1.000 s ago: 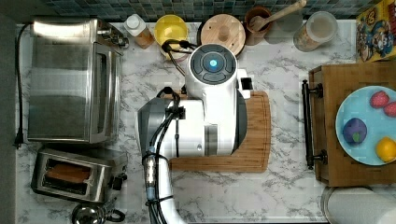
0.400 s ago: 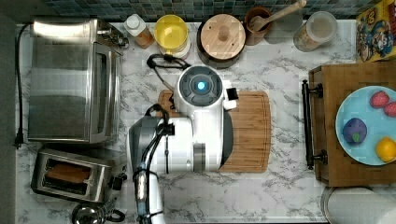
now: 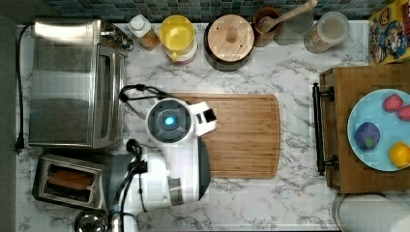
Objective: Turn on the toaster.
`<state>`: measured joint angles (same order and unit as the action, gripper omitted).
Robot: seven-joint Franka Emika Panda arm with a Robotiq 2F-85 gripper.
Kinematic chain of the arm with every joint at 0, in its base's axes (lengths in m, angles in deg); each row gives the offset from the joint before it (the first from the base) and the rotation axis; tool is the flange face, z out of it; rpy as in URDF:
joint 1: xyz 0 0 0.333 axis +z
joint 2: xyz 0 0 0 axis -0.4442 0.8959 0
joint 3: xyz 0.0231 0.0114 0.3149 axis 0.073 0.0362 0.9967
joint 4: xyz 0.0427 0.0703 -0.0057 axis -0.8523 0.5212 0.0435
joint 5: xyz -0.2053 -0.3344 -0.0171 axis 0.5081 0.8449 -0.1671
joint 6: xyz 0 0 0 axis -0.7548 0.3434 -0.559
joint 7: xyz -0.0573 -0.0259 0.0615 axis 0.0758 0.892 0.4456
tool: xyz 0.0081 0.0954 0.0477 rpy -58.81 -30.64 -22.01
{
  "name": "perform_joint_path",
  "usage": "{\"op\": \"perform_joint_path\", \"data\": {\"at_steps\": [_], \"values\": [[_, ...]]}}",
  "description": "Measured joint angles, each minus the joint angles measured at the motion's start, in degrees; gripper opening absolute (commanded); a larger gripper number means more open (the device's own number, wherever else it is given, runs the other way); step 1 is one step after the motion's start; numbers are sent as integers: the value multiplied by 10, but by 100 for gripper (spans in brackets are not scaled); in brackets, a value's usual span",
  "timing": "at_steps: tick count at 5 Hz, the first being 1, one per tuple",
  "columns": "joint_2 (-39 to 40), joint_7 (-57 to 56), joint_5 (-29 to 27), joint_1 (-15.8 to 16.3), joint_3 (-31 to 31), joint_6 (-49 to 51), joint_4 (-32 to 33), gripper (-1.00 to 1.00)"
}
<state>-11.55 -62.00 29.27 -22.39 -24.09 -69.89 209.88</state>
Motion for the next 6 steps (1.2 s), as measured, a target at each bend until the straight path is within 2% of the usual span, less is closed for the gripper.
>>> {"op": "perform_joint_path", "data": {"at_steps": [1, 2, 3, 5, 6], "values": [[-33, 0, 0, 34, 13, -21, 29, -100], [-66, 0, 0, 53, 33, -17, 46, -100], [-88, 0, -58, 59, 49, -21, 62, -100], [-105, -3, -69, 106, 38, -15, 103, -100], [-122, -5, -97, 114, 49, -14, 137, -100]]}}
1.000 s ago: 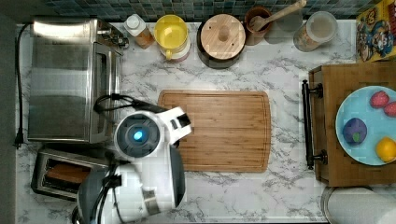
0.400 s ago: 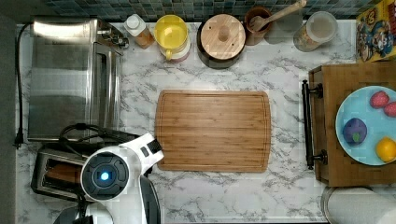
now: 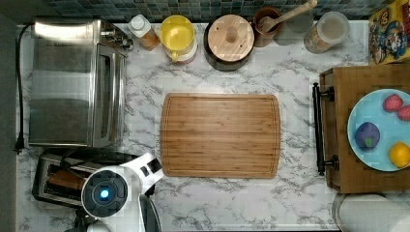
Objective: Turn on the toaster.
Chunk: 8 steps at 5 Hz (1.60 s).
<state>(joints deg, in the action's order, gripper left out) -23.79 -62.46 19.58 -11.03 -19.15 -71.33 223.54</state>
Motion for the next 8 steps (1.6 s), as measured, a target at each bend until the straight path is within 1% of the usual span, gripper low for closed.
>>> {"op": "perform_joint_path", "data": {"at_steps": [1, 2, 3, 4, 5, 6, 8], "values": [[-23, -9, -4, 14, 18, -28, 37, -100], [-40, -30, -18, 47, 23, -32, 56, -100], [-39, -39, -21, 59, 41, -42, 56, -100], [-24, -40, -20, 59, 54, -50, 56, -100], [-6, -39, -18, 59, 47, -66, 57, -100], [-1, -39, -23, 51, 42, -123, 60, -100], [1, -40, -28, 48, 39, -137, 59, -100]]}}
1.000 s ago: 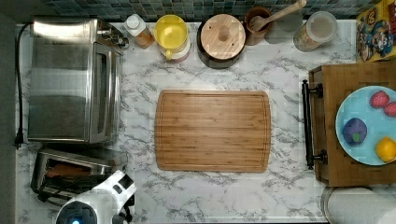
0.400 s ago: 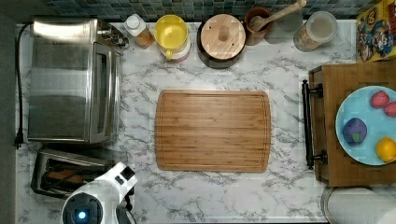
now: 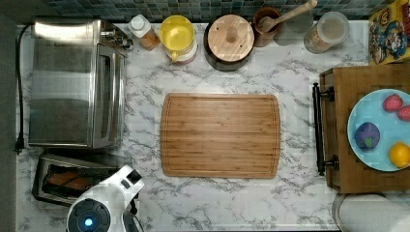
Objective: Turn on the toaster.
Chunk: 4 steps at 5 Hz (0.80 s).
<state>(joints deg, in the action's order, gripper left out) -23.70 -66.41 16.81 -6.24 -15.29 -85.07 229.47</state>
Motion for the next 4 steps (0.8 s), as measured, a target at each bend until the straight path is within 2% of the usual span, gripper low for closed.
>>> {"op": "perform_joint_path", "data": {"at_steps": [1, 4], "values": [[16, 0, -10, 7, -5, 1, -1, -100], [53, 0, -11, 3, -2, 5, 0, -100]]}}
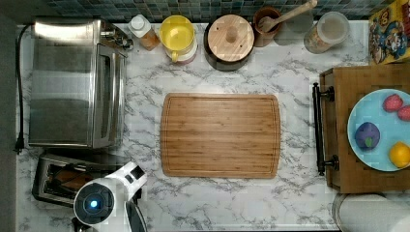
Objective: Turn on the toaster.
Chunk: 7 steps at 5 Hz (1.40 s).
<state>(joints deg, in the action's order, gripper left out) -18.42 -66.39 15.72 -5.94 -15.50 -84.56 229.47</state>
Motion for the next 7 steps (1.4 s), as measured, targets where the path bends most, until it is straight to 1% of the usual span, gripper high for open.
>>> {"op": "perform_joint_path", "data": {"at_steps": [1, 2, 5, 7], "values": [[6, 0, 0, -2, 0, 1, -2, -100], [25, 0, 0, 10, -10, -6, -4, -100], [84, 0, 3, 6, -12, -27, -18, -100], [85, -1, -30, 6, -16, -44, -9, -100]]}}
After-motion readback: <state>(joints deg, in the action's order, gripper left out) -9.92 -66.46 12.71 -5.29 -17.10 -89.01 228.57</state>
